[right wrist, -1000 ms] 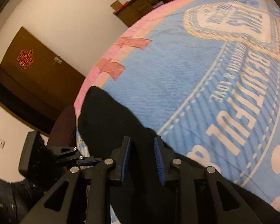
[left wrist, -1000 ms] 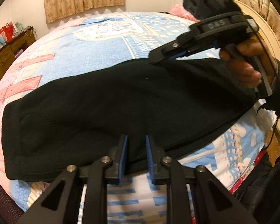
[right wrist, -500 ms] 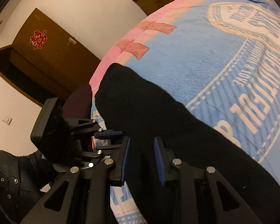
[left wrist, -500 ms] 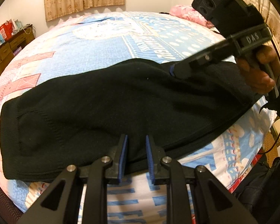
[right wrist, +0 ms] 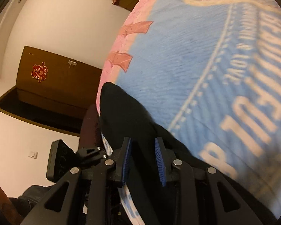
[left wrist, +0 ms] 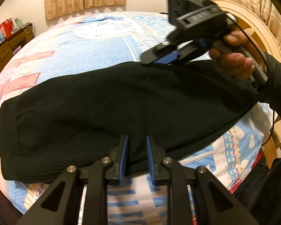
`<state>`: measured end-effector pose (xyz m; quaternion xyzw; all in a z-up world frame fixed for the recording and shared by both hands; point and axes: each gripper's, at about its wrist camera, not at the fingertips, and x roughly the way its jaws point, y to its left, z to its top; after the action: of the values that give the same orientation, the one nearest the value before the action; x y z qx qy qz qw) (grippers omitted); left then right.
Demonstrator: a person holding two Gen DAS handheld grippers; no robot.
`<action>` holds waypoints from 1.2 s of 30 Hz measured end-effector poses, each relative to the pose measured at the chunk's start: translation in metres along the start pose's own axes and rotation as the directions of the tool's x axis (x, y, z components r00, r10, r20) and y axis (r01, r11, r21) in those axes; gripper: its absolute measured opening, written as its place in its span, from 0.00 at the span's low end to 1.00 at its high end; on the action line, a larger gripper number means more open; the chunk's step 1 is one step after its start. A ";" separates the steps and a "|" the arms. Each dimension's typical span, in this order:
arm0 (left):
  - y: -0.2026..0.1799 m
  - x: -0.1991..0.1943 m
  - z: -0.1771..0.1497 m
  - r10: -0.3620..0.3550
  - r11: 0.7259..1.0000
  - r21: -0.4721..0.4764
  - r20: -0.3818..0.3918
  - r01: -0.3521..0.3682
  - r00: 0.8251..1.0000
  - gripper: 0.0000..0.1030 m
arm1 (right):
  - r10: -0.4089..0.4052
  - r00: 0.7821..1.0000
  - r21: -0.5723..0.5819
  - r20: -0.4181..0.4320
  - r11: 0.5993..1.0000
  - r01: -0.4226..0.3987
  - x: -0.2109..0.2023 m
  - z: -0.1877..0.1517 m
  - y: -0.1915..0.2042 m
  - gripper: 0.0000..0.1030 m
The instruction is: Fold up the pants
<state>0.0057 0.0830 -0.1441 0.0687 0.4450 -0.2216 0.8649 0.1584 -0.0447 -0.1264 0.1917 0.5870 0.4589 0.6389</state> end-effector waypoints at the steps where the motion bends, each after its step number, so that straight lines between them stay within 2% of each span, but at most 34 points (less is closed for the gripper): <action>1: 0.000 0.000 0.000 -0.001 1.000 0.000 0.000 0.001 1.000 0.20 | 0.012 1.000 0.016 -0.009 1.000 -0.012 0.007 0.004 -0.002 0.27; 4: 0.000 0.000 0.000 0.002 1.000 0.002 0.000 -0.002 1.000 0.20 | 0.081 0.997 0.065 -0.013 0.995 -0.080 0.017 0.014 -0.009 0.26; 6: -0.001 0.001 0.000 0.003 1.000 0.004 0.000 -0.003 1.000 0.20 | 0.087 0.996 0.075 0.018 0.993 -0.088 0.016 0.018 -0.010 0.16; 7: -0.001 0.001 0.000 0.003 1.000 0.005 0.000 -0.003 1.000 0.20 | 0.068 0.997 0.076 0.038 0.995 -0.070 0.016 0.020 -0.010 0.07; 8: -0.001 0.001 0.000 0.003 1.000 0.004 0.000 -0.003 1.000 0.20 | 0.058 0.997 0.074 0.046 0.995 -0.061 0.017 0.021 -0.008 0.05; 13: 0.000 -0.001 0.000 -0.009 1.000 -0.005 0.002 0.009 1.000 0.20 | -0.051 0.994 0.002 0.100 0.999 0.051 0.014 0.023 0.009 0.04; 15: 0.002 -0.001 0.000 -0.020 1.000 -0.017 0.001 0.020 1.000 0.20 | -0.173 0.975 -0.032 0.140 0.983 0.179 0.010 0.025 0.017 0.04; 16: 0.002 -0.002 0.000 -0.024 1.000 -0.019 0.002 0.024 1.000 0.20 | -0.227 0.961 -0.044 0.159 0.971 0.236 0.006 0.025 0.019 0.03; 18: 0.005 -0.009 0.002 -0.040 0.999 -0.025 0.024 0.041 0.999 0.20 | -0.351 0.914 -0.095 0.204 0.922 0.375 0.000 0.024 0.025 0.03; 19: 0.006 -0.014 0.002 -0.036 0.999 -0.023 0.037 0.037 0.999 0.20 | -0.378 0.901 -0.093 0.214 0.910 0.404 -0.005 0.021 0.027 0.03; 22: 0.019 -0.036 0.006 -0.003 0.999 -0.053 0.099 0.008 0.995 0.20 | -0.395 0.876 -0.169 0.278 0.877 0.449 -0.024 -0.009 0.051 0.08; 25: 0.039 -0.044 0.010 0.043 0.992 -0.127 0.115 -0.028 0.992 0.20 | -0.404 0.856 -0.310 0.324 0.809 0.499 -0.025 -0.056 0.086 0.08; 28: 0.053 -0.038 0.009 0.049 0.979 -0.200 0.085 -0.031 0.995 0.20 | -0.408 0.866 -0.415 0.289 0.761 0.498 -0.002 -0.107 0.106 0.08; 29: 0.056 -0.036 0.008 0.043 0.974 -0.226 0.074 -0.025 0.996 0.20 | -0.436 0.857 -0.460 0.274 0.723 0.515 0.015 -0.124 0.111 0.08; 31: 0.058 -0.036 0.008 0.035 0.968 -0.250 0.069 -0.017 0.997 0.20 | -0.468 0.847 -0.518 0.252 0.674 0.526 0.034 -0.142 0.113 0.08; 32: 0.057 -0.038 0.008 0.037 0.968 -0.251 0.073 -0.018 0.997 0.20 | -0.497 0.829 -0.527 0.257 0.647 0.551 0.044 -0.146 0.112 0.08; 36: 0.057 -0.049 0.009 0.037 0.969 -0.246 0.101 -0.011 0.994 0.20 | -0.562 0.777 -0.529 0.285 0.584 0.616 0.054 -0.147 0.106 0.08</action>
<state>0.0127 0.1466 -0.1044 -0.0449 0.4223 -0.1575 0.8915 -0.0218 0.0097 -0.1091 -0.2048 0.4135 0.3721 0.8053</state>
